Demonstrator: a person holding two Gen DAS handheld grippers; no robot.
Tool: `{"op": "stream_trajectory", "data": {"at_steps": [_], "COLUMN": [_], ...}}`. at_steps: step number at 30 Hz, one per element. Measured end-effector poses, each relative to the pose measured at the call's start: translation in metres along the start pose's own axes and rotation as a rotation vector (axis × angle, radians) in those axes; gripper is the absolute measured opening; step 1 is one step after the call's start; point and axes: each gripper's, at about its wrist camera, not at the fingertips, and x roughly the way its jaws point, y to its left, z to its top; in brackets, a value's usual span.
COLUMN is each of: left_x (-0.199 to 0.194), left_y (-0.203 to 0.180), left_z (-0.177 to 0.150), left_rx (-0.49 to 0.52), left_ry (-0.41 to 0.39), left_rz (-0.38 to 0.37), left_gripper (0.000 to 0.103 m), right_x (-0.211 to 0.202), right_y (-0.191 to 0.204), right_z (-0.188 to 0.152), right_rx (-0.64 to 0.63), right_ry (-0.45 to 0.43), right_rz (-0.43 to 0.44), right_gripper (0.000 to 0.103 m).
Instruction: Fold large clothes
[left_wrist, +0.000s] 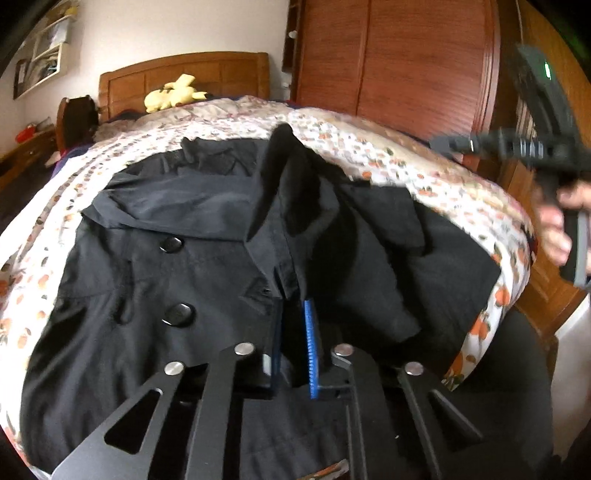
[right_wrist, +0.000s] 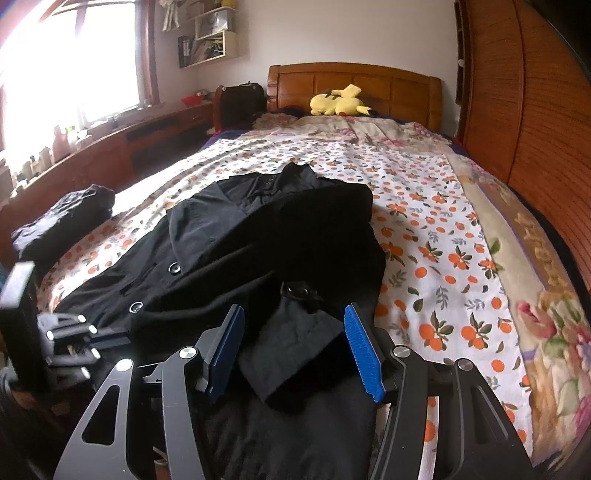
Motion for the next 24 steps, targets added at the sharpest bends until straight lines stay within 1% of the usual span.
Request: {"op": "stream_trajectory", "data": {"at_steps": [3,6,8,12,15,17,18,19,20,22,24], "left_x": [-0.022,-0.041,-0.05,-0.059,-0.057,-0.056,-0.056,-0.057,-0.058,-0.061,-0.061], "left_y": [0.019,0.043,0.067,0.107,0.134,0.146,0.15,0.155,0.158,0.162,0.166], "left_z": [0.015,0.034,0.05,0.074,0.088,0.091,0.091,0.091,0.089,0.084,0.077], "left_rx": [-0.028,-0.03,-0.04,-0.043,-0.045,-0.056,-0.061,-0.065,-0.067,-0.076,-0.082], "left_ry": [-0.049,-0.092,-0.113,-0.136,-0.128,-0.119,-0.119,-0.124,-0.128,-0.132,-0.124], "left_rz": [0.046,0.124,0.18,0.285,0.35,0.368,0.377,0.392,0.398,0.404,0.401], "left_gripper": [0.008,0.007,0.007,0.007,0.009,0.015,0.019,0.03,0.038,0.048,0.049], "right_x": [0.002,0.009,0.015,0.032,0.042,0.049,0.05,0.052,0.053,0.055,0.056], "right_y": [-0.001,0.0,0.002,0.006,0.01,0.009,0.01,0.01,0.009,0.008,0.007], "right_z": [-0.002,-0.004,-0.006,-0.011,-0.015,-0.017,-0.017,-0.018,-0.018,-0.018,-0.018], "right_rx": [-0.002,0.004,0.012,0.021,0.02,0.019,0.019,0.019,0.02,0.022,0.022], "right_ry": [-0.002,-0.007,-0.008,0.009,0.027,0.039,0.042,0.045,0.047,0.047,0.046], "right_rz": [0.004,0.015,0.025,0.04,0.04,0.039,0.038,0.037,0.036,0.033,0.025], "right_gripper": [0.054,0.054,0.054,0.054,0.054,0.054,0.054,0.054,0.054,0.054,0.054]}}
